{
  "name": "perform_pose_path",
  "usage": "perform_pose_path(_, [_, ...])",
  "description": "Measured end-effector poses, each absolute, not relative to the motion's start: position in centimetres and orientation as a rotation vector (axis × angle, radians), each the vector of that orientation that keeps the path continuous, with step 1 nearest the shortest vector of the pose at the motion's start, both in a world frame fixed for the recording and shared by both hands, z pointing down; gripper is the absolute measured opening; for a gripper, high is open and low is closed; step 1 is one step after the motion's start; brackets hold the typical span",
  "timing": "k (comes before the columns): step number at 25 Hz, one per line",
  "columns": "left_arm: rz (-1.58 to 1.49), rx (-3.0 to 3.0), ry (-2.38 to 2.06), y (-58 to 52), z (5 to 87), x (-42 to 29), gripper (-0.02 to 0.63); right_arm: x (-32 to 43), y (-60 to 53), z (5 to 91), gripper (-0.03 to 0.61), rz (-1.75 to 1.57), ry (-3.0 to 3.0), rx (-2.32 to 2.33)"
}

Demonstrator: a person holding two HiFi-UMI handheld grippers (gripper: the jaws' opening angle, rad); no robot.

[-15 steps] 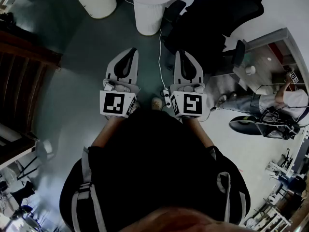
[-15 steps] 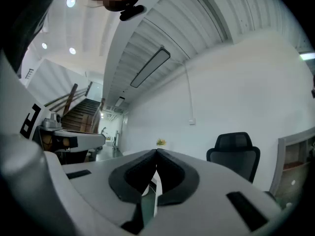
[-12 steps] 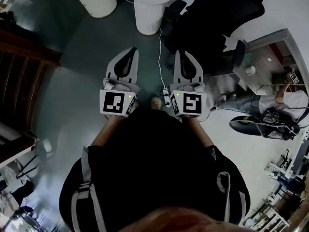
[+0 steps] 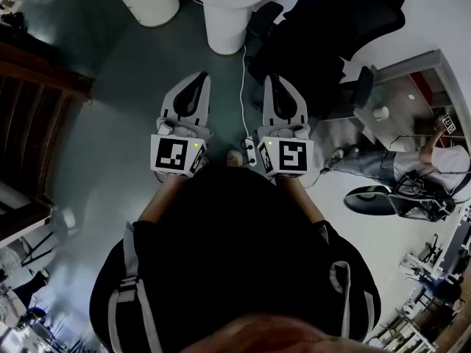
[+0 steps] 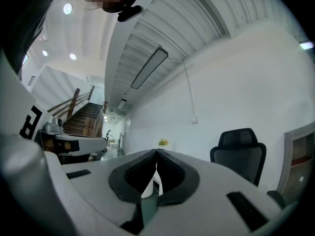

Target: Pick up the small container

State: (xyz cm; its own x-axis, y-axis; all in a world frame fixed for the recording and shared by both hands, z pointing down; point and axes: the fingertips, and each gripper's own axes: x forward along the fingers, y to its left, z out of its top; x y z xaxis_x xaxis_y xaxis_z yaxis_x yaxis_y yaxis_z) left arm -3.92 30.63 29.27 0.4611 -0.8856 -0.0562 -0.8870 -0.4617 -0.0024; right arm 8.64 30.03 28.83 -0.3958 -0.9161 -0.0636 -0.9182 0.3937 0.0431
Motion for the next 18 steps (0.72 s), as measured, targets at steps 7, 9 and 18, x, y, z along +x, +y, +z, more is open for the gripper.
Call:
perform_pose_path(7, [0.089,-2.631,1.655,29.7,29.3,-2.6,0.009,9.5,28.8,29.0,0.020,0.120,2.636,-1.644])
perform_pose_path(9, [0.094,-2.627,1.660,29.2,29.3,-2.2,0.011,9.8,28.3,29.0,0.020,0.114,2.645,-1.630])
perform_pose_path(18, [0.060,-2.617,1.668,26.2,29.7,-2.8,0.069,10.0,25.9,29.6,0.021,0.102,2.653,-1.619])
